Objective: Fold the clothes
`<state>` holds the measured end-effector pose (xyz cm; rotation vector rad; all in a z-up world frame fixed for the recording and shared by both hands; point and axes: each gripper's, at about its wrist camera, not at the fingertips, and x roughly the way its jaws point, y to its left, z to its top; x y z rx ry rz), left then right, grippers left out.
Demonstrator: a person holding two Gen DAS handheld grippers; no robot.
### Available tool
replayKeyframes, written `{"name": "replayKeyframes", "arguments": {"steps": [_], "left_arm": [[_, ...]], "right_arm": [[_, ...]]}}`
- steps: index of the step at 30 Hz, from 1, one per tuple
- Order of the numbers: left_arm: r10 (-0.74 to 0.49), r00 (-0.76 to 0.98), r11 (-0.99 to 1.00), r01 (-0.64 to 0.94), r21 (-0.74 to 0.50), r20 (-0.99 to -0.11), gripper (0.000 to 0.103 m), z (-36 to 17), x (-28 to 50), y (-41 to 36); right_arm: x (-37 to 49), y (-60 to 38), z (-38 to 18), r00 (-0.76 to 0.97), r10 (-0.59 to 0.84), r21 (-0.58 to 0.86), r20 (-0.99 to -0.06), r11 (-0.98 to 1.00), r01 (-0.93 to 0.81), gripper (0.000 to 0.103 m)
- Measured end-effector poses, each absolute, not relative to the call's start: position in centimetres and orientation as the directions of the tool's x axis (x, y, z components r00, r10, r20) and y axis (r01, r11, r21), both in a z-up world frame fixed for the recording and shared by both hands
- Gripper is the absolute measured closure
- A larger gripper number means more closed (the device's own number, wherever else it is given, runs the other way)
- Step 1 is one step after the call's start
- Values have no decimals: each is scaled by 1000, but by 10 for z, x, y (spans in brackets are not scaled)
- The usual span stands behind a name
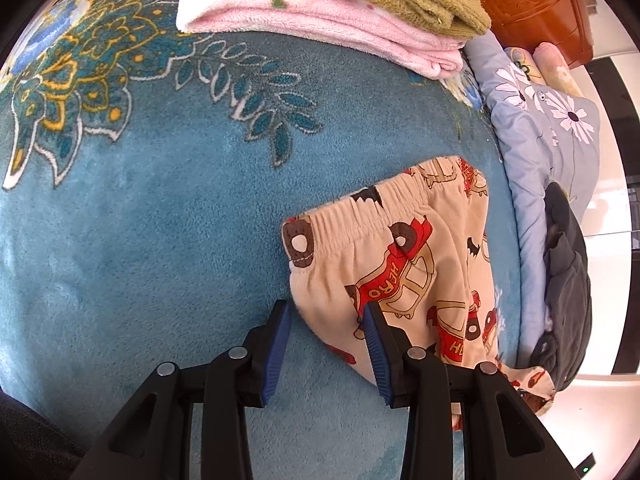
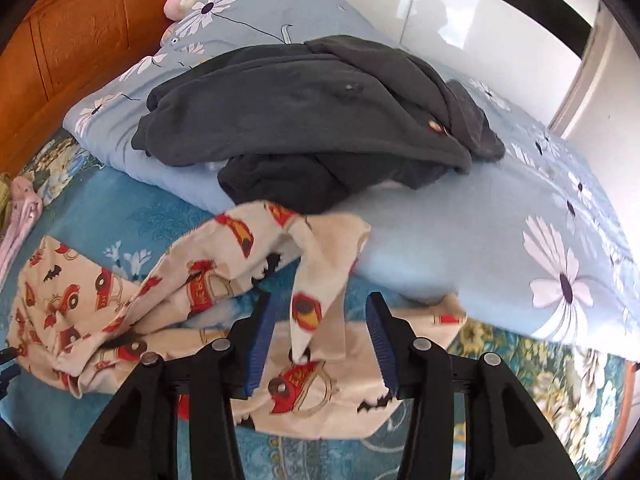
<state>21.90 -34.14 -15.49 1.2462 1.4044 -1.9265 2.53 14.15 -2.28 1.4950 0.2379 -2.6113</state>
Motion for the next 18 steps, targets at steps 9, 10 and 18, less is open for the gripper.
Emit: {"name": "replayKeyframes", "arguments": {"steps": [9,10,18], "left_arm": [[147,-521,-396,748,-533,-841,64,-157,213,-345],[147,-522,-397,747,-534,-840,64,-158,212,-345],[153,-533,-405,734,-545,-832,93,-157,217,-344]], "right_arm": [[93,55,-95,-319,-124,-74,-940,-836,543,54],[91,49,-100,-327,-111,-86,-939,-840,535,54],[70,26,-120,-340,-17,-161,-940,-858,488,85]]}}
